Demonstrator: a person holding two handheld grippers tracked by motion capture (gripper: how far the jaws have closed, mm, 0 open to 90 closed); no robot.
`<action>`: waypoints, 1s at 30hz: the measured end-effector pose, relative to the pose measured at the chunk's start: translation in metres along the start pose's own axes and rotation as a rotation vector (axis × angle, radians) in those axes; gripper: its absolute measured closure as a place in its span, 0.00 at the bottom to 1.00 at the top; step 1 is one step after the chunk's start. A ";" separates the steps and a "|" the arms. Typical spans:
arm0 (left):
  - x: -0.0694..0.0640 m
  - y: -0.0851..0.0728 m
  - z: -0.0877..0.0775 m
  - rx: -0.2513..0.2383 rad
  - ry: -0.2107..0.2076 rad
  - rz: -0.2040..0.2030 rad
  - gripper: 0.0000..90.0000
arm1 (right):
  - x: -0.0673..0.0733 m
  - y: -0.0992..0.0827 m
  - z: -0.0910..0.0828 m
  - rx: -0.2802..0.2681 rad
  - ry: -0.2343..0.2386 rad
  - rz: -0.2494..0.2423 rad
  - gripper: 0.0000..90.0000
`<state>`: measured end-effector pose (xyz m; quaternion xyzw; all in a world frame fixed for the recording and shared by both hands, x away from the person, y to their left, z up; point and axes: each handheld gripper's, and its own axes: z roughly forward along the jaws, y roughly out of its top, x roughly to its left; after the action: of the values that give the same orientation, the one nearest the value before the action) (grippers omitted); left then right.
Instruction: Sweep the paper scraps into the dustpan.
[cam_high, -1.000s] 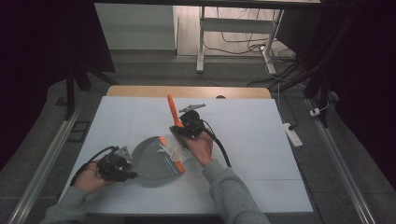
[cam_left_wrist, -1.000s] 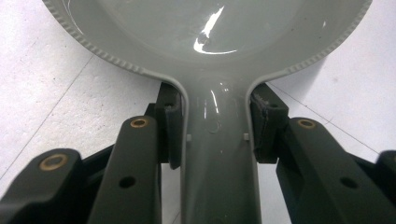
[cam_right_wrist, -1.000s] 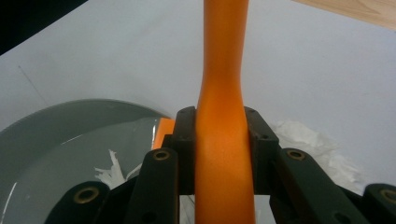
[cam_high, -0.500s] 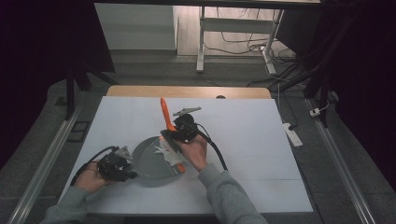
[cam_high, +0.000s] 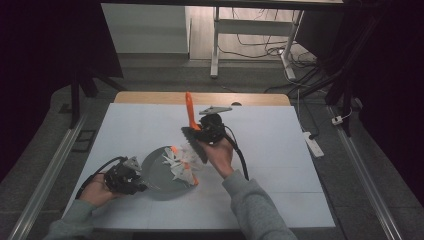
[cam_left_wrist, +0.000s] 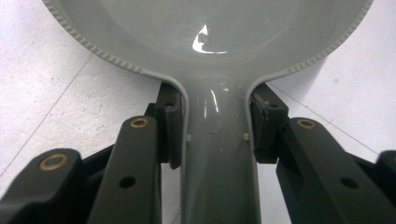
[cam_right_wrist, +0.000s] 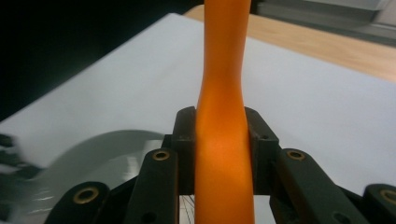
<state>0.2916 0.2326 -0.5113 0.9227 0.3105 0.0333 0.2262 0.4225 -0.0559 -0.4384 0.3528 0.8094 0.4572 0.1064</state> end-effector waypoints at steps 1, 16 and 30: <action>0.000 0.000 0.000 0.000 -0.001 0.000 0.69 | -0.007 0.000 -0.002 0.002 -0.022 0.002 0.78; 0.000 0.000 0.000 0.000 -0.001 0.001 0.69 | -0.066 0.012 0.003 0.042 -0.176 0.017 0.77; -0.001 0.000 0.000 0.001 0.001 0.003 0.69 | -0.084 0.015 0.037 0.131 -0.185 -0.007 0.78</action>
<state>0.2908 0.2323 -0.5111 0.9232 0.3094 0.0338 0.2255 0.5092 -0.0820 -0.4593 0.3970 0.8254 0.3685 0.1590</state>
